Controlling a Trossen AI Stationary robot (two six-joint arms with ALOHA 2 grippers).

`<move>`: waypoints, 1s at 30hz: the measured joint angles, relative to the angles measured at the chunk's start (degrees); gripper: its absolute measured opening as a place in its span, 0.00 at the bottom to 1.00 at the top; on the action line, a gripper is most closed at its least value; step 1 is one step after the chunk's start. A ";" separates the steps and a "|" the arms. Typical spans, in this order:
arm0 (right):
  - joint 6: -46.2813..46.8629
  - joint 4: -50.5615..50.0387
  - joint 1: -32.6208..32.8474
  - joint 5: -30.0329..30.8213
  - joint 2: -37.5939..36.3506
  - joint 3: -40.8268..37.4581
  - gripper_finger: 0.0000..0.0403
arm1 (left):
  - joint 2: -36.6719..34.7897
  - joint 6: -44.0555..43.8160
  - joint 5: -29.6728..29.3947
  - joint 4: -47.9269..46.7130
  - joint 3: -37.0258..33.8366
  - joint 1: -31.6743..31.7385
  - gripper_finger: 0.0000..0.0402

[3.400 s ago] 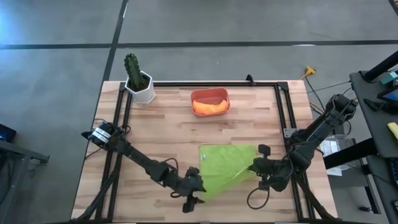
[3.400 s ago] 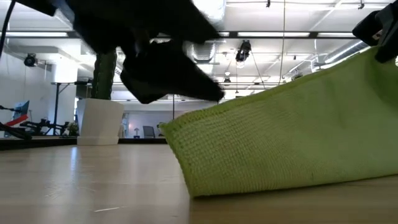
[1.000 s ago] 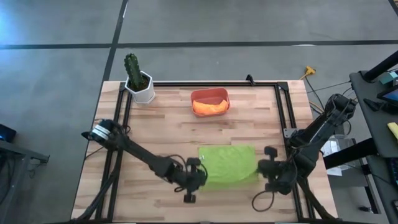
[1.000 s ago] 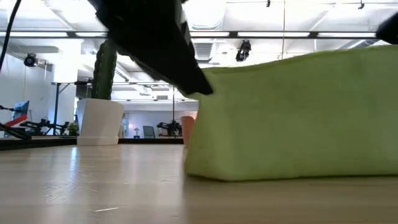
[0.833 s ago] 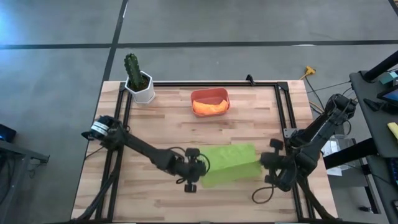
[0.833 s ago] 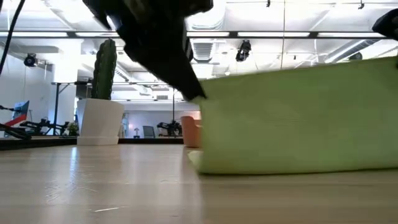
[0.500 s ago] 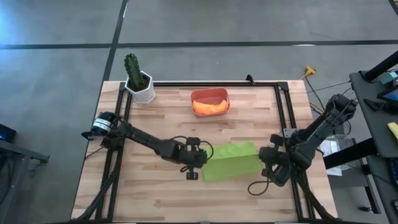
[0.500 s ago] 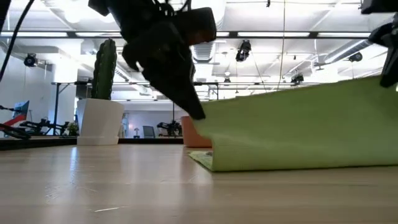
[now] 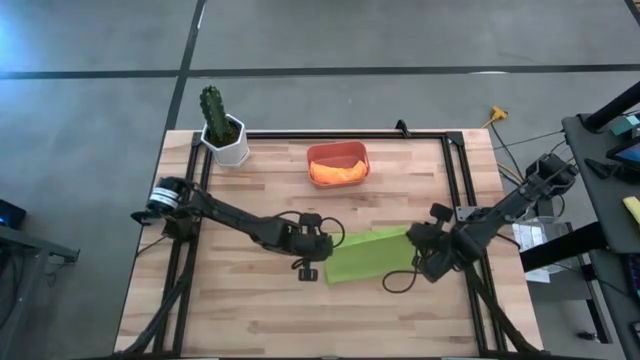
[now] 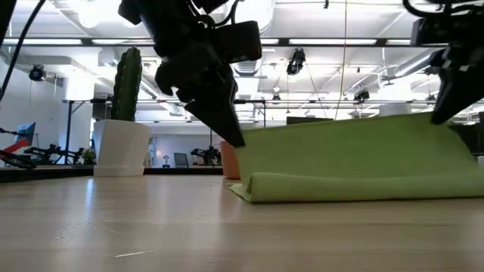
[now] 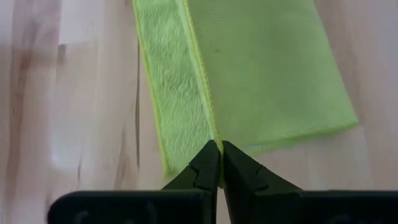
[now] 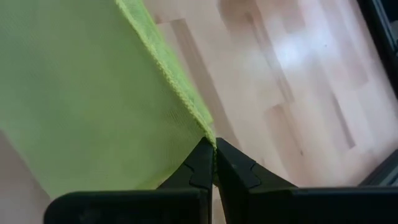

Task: Roll microfiber towels into tight, uniform cylinder then place into a basket
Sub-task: Fold the green microfiber cloth

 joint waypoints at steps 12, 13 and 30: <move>-5.44 2.90 -5.58 0.16 -0.02 -2.14 0.02 | -1.24 -1.04 2.87 -3.10 0.67 0.76 0.00; -5.99 3.75 -5.95 0.10 -0.02 -2.63 0.02 | -1.24 -1.06 2.95 -3.10 0.61 0.77 0.00; -9.58 8.44 -9.46 -0.02 -0.01 -8.92 0.02 | -1.29 -1.30 0.54 -3.06 -1.23 2.30 0.00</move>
